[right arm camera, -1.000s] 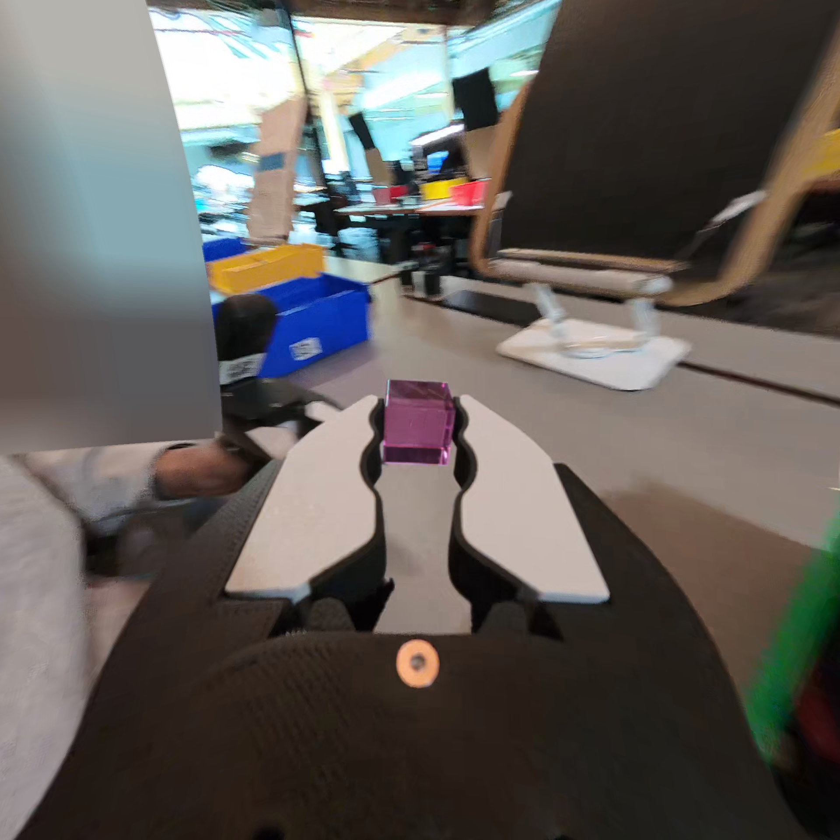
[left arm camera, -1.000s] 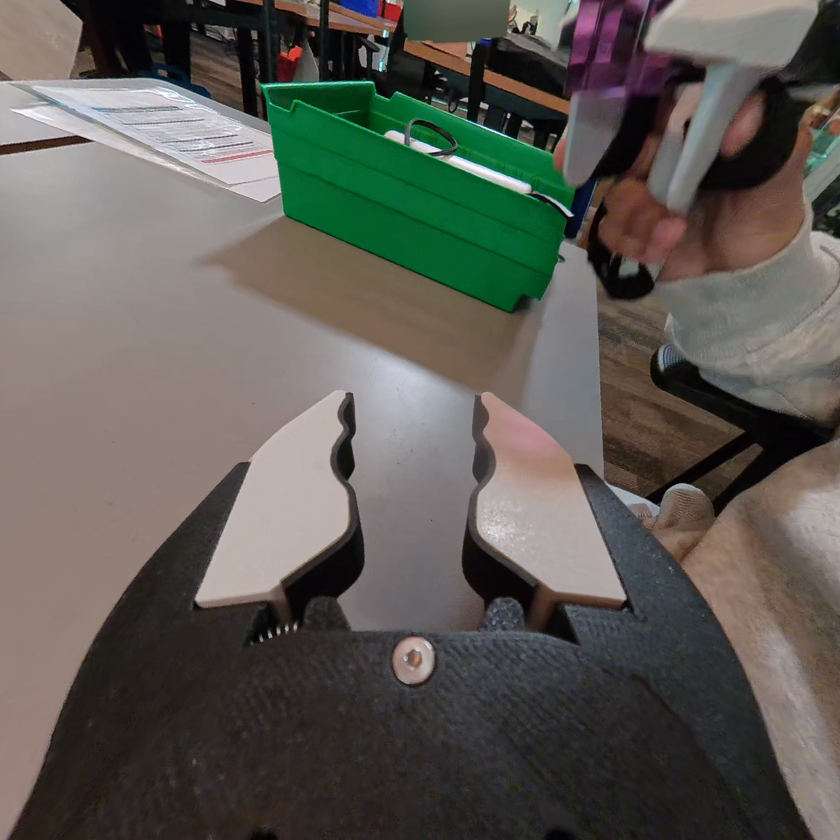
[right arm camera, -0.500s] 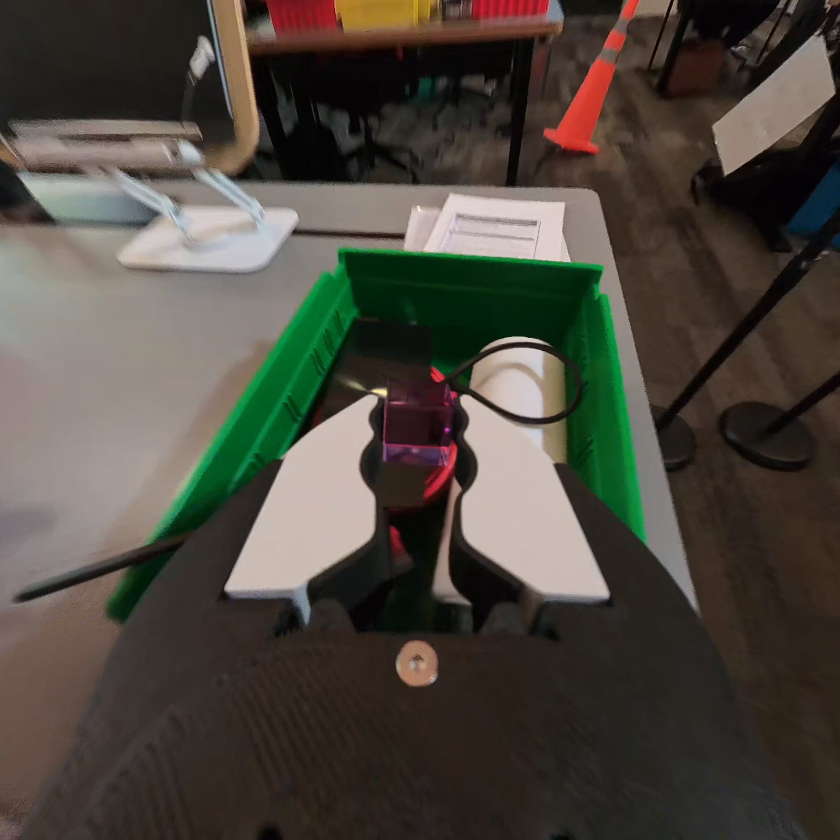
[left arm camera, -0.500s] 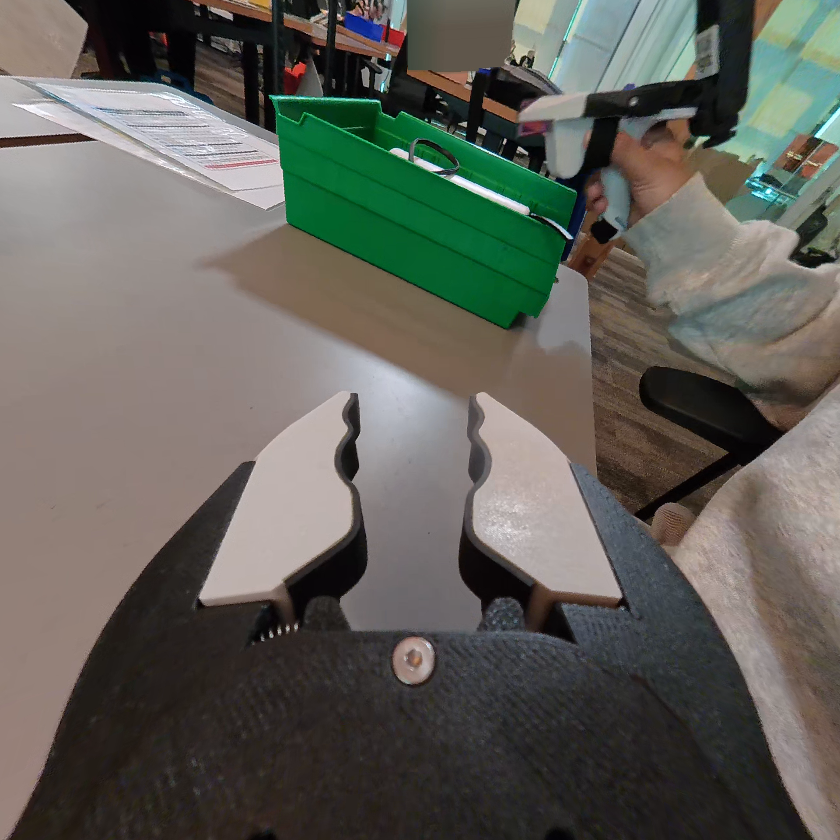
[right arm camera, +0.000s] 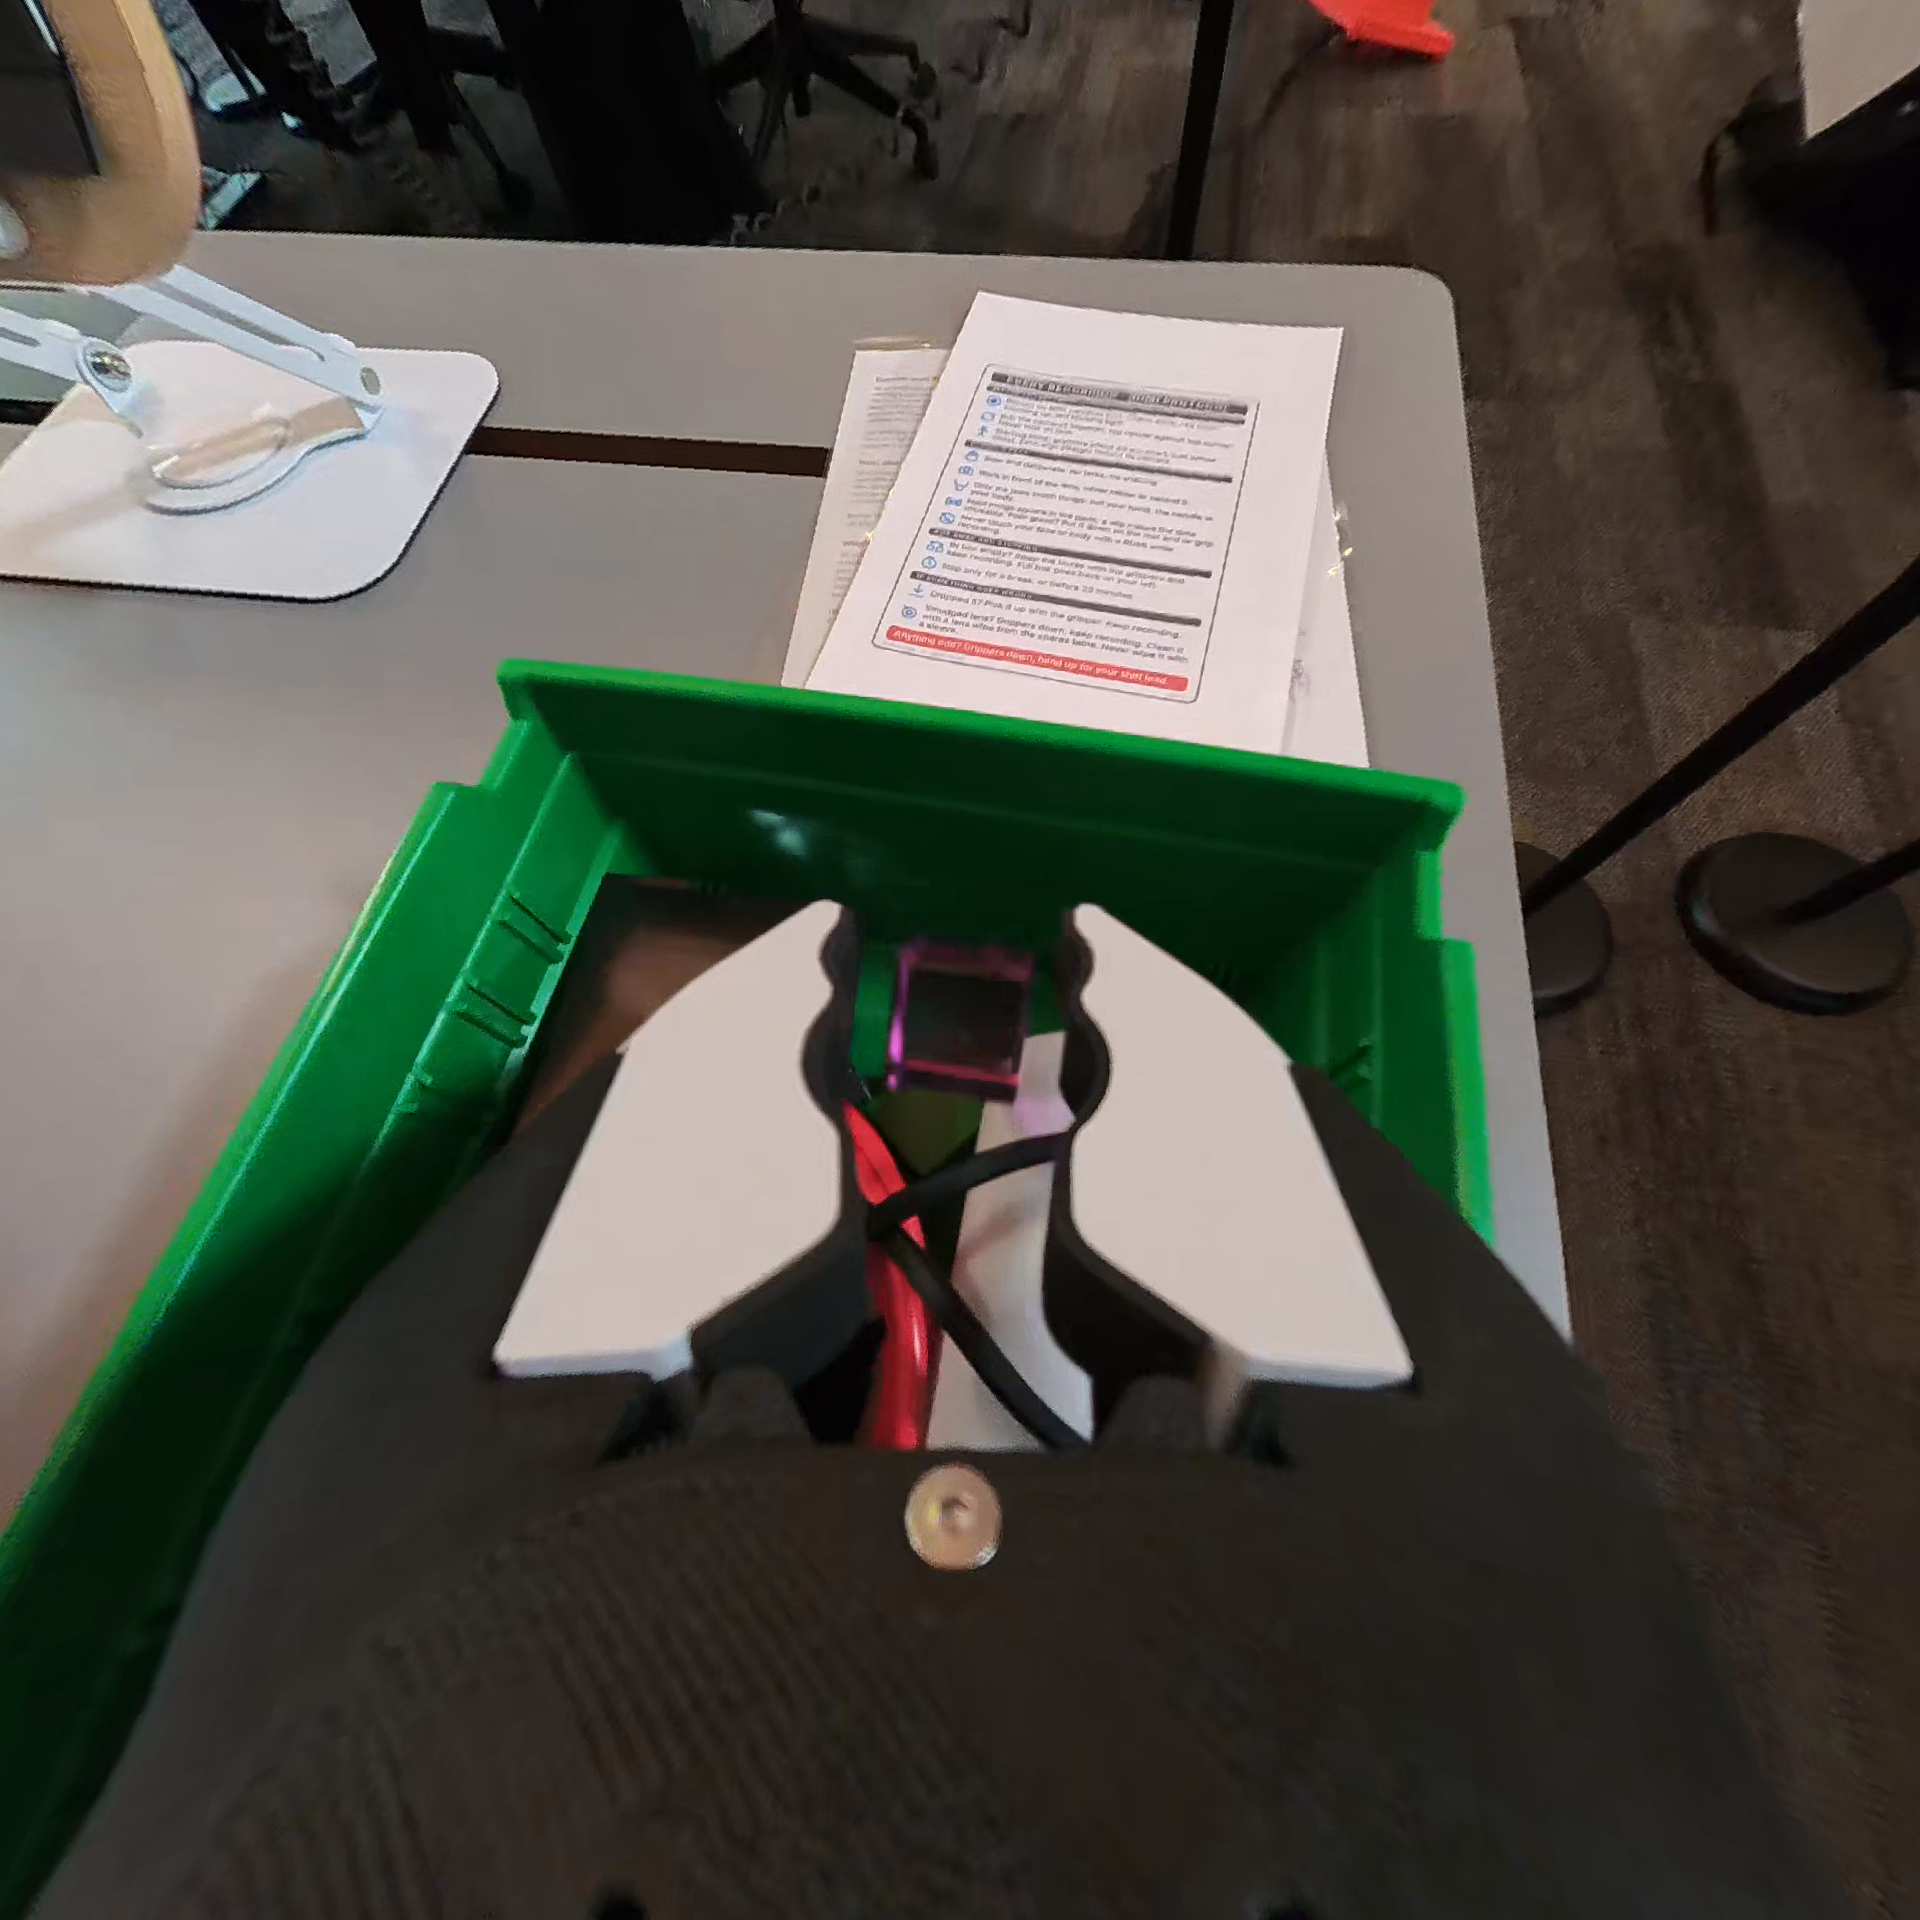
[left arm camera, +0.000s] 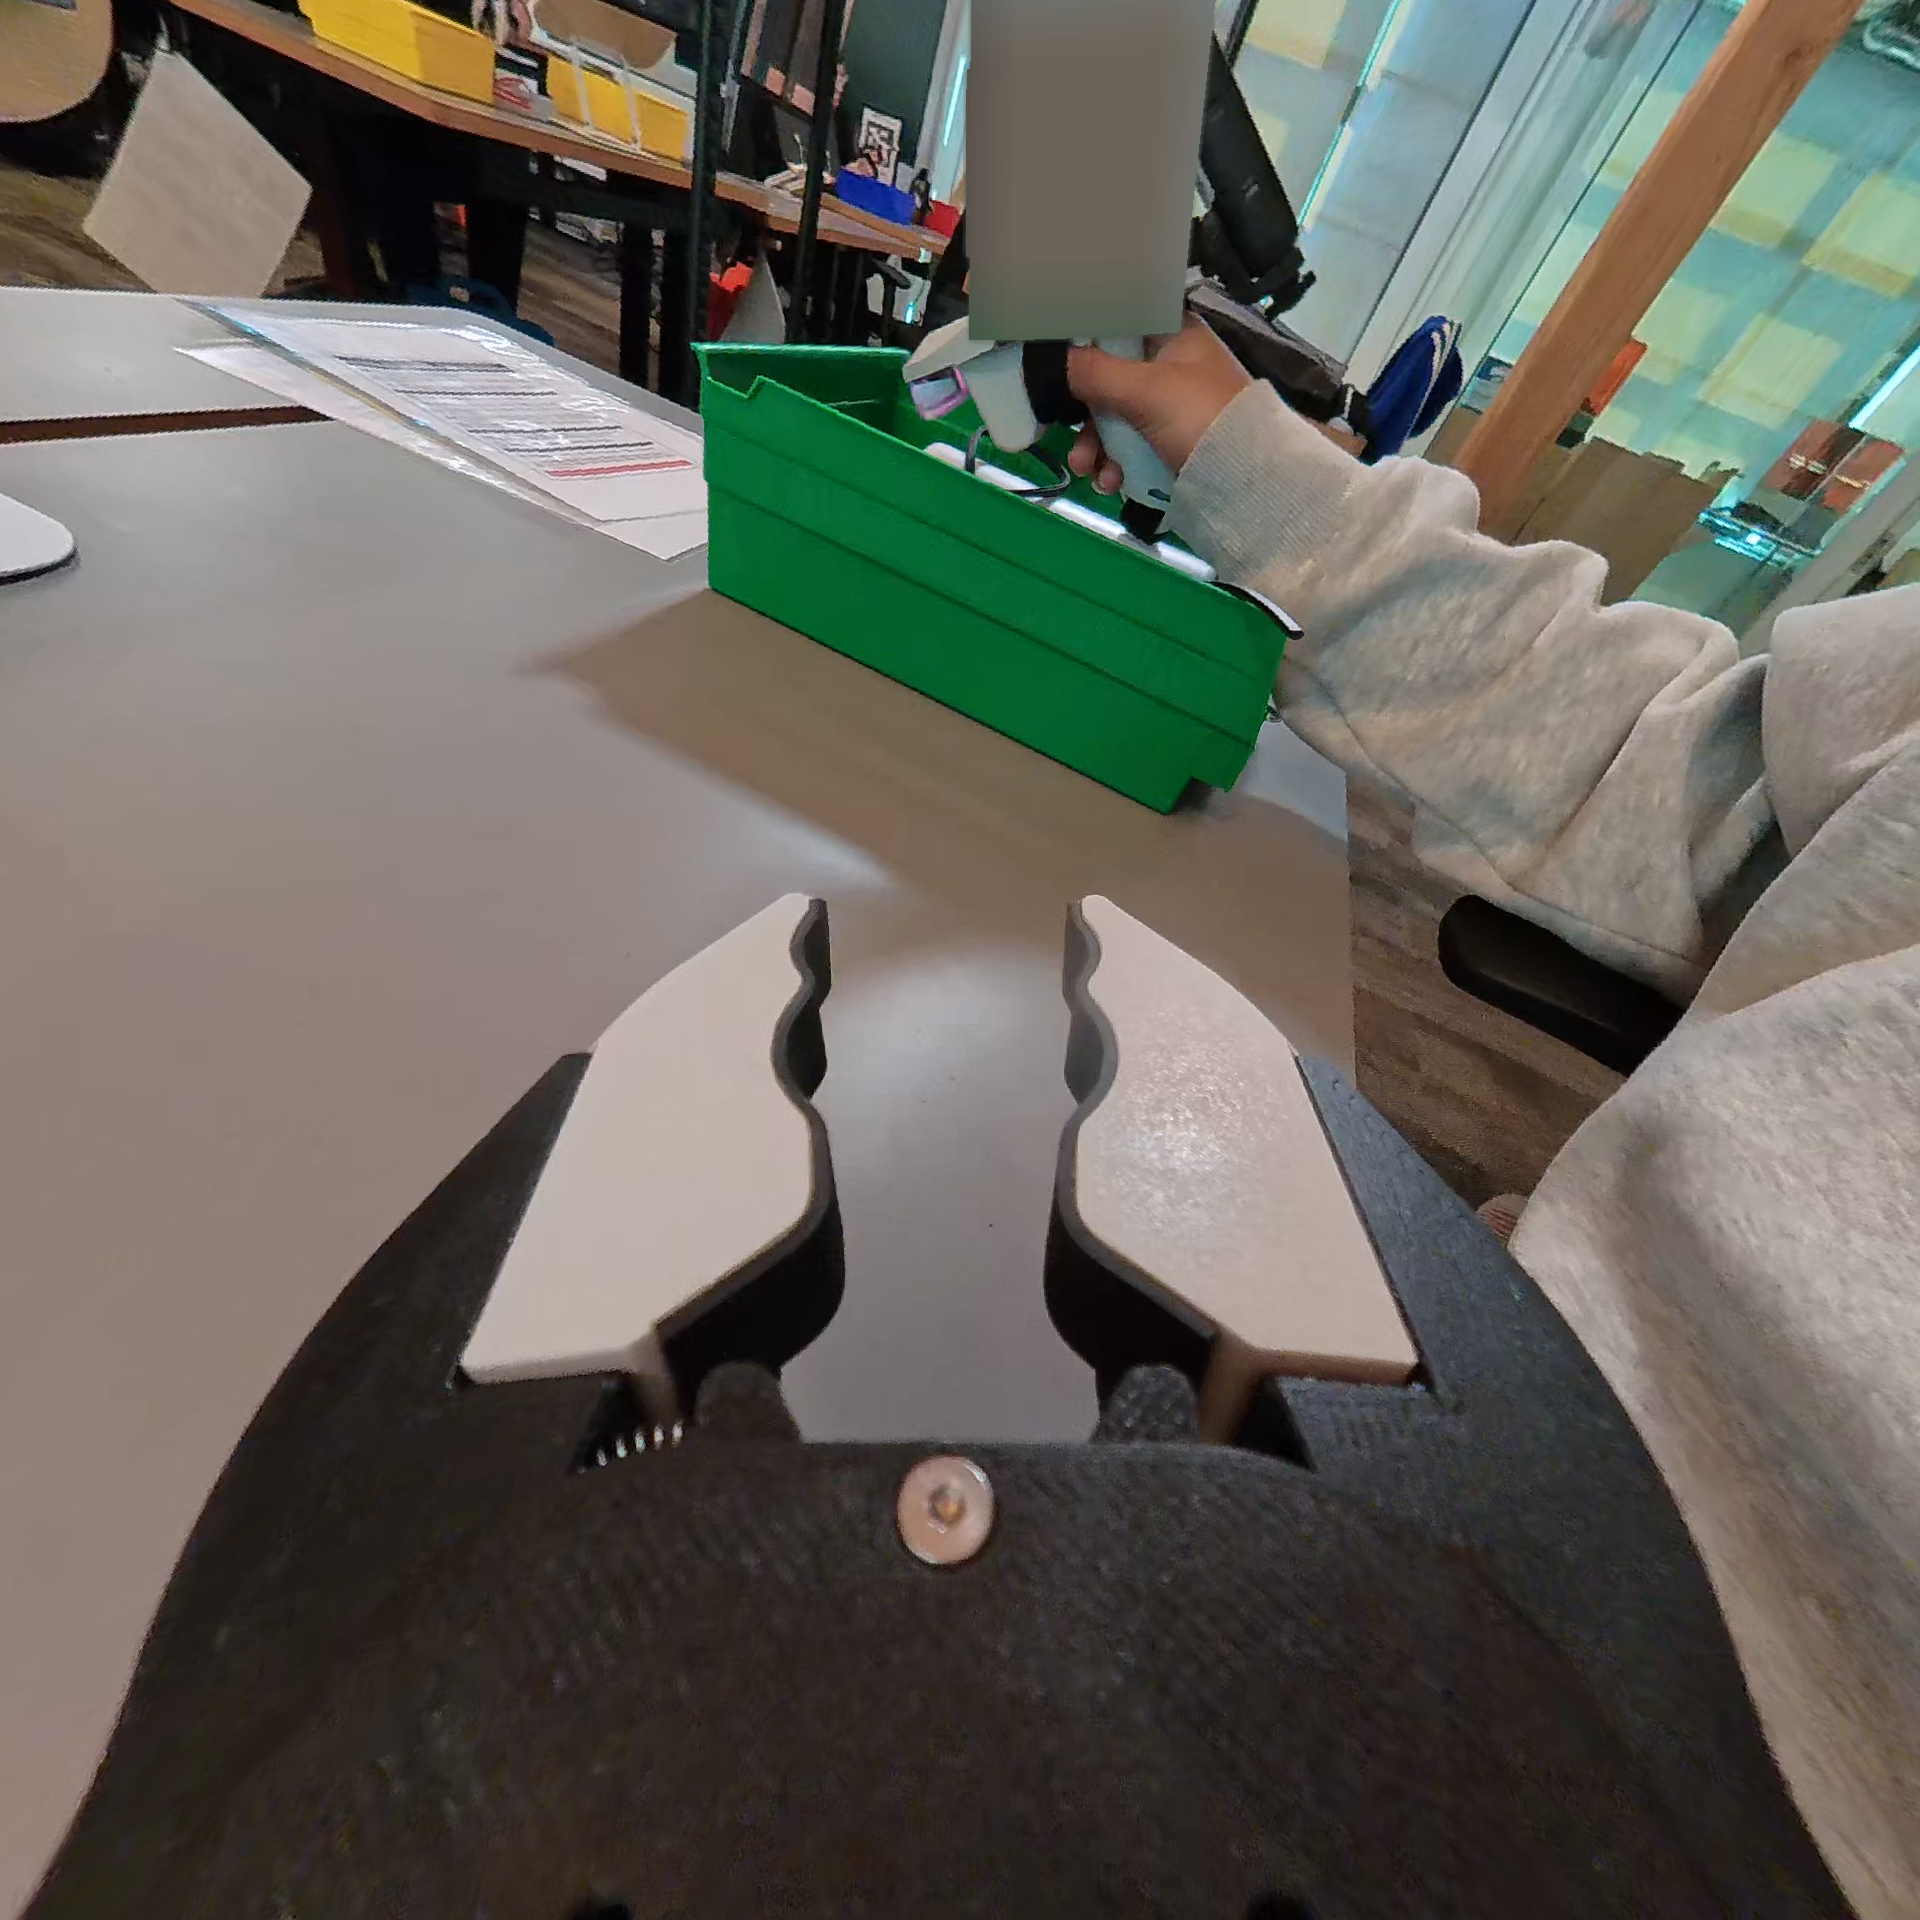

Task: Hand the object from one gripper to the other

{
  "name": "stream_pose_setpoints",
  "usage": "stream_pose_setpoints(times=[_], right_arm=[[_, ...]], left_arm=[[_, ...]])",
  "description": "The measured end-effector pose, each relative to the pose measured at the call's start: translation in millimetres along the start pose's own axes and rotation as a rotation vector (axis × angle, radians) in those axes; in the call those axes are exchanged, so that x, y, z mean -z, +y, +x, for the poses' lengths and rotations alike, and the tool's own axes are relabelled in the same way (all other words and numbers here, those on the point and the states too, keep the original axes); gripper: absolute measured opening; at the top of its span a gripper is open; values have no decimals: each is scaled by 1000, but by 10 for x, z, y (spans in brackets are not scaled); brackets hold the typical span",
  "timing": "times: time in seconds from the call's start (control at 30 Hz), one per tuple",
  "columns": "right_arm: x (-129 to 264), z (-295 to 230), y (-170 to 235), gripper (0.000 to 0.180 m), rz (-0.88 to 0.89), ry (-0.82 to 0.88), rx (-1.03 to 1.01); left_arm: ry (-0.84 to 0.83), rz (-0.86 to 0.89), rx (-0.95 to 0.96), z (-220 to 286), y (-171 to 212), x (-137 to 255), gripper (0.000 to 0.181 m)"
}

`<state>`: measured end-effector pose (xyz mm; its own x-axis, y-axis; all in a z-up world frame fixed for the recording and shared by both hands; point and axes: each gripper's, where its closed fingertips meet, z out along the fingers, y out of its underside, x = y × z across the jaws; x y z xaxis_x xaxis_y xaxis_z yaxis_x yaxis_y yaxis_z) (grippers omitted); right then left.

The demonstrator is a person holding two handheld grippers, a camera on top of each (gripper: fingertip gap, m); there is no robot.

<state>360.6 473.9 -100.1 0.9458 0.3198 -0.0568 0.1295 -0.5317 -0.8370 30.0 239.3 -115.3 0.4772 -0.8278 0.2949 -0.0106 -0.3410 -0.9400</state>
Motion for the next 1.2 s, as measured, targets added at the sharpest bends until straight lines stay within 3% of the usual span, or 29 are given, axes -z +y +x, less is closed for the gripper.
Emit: stream_pose_setpoints(times=[0.03,0.13,0.23,0.37,0.47,0.6,0.73,0.9,1.0,1.2], right_arm=[[26,-2,-21,39,14,7,7],[191,-101,-133,40,61,8,20],[559,-514,-434,42,204,-71,46],[1098,-1585,-675,44,350,-326,104],[1280,-2487,-508,66,420,-545,104],[1018,-3255,145,56,414,-673,57],[655,-3497,745,32,257,-716,5],[588,-3514,808,9,233,-717,244],[550,-3633,843,9,231,-751,306],[516,-4002,914,14,166,-931,265]], left_arm=[[-4,4,4,-11,-4,11,43],[-10,14,21,-41,-16,35,43],[-12,18,32,-59,-16,43,43],[-14,17,33,-71,-8,34,43],[-5,12,41,-64,5,22,43],[-4,28,37,-59,-29,55,43],[-29,38,15,-109,-59,106,42],[-58,26,-3,-155,-7,188,41],[-118,14,-42,-247,21,309,39],[-258,161,-32,-485,-256,823,35]])
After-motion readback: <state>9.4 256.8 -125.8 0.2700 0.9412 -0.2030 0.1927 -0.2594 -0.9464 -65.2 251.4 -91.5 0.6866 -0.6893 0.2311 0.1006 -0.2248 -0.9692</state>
